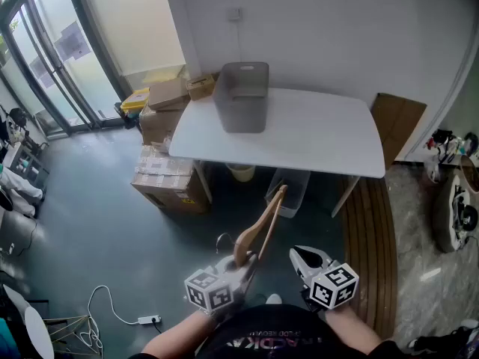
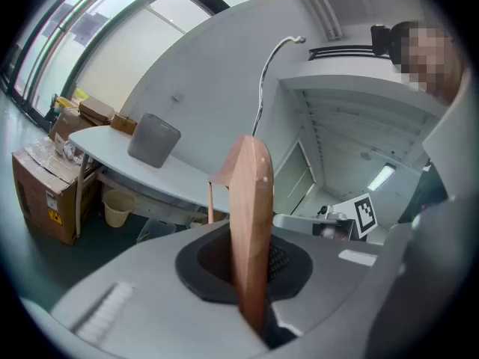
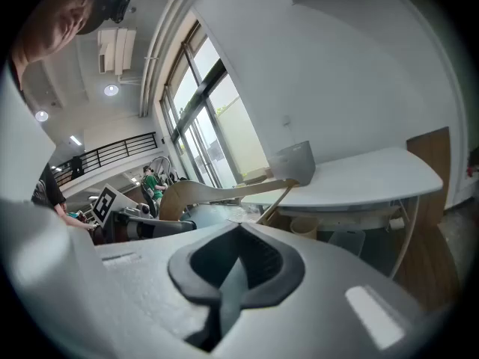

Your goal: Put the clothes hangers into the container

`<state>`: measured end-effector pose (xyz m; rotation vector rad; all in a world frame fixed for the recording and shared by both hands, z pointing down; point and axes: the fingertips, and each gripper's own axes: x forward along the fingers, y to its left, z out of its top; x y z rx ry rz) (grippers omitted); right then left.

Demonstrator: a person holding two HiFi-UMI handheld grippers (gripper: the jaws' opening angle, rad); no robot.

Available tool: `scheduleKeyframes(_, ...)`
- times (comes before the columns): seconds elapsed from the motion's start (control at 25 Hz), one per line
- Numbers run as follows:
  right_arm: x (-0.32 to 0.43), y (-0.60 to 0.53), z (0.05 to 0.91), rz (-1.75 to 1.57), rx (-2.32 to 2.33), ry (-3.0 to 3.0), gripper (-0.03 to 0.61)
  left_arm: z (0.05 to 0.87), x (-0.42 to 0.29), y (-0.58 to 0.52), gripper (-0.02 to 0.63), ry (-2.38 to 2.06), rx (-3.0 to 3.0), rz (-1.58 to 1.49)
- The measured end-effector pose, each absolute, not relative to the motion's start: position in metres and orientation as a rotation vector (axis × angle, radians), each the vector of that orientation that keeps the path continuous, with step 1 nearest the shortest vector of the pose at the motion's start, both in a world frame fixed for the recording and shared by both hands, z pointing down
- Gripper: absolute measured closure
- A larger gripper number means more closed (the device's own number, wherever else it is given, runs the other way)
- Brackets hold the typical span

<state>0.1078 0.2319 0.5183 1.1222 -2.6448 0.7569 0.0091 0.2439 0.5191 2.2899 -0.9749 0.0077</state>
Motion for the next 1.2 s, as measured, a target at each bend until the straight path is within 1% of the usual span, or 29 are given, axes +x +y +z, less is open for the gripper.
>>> scheduleKeyframes(1.2,0.098,0.245,0.512,0.759,1.072,-2.693,0.578,0.515,-0.007,0.265,0.612,-1.072,2.277,-0.028)
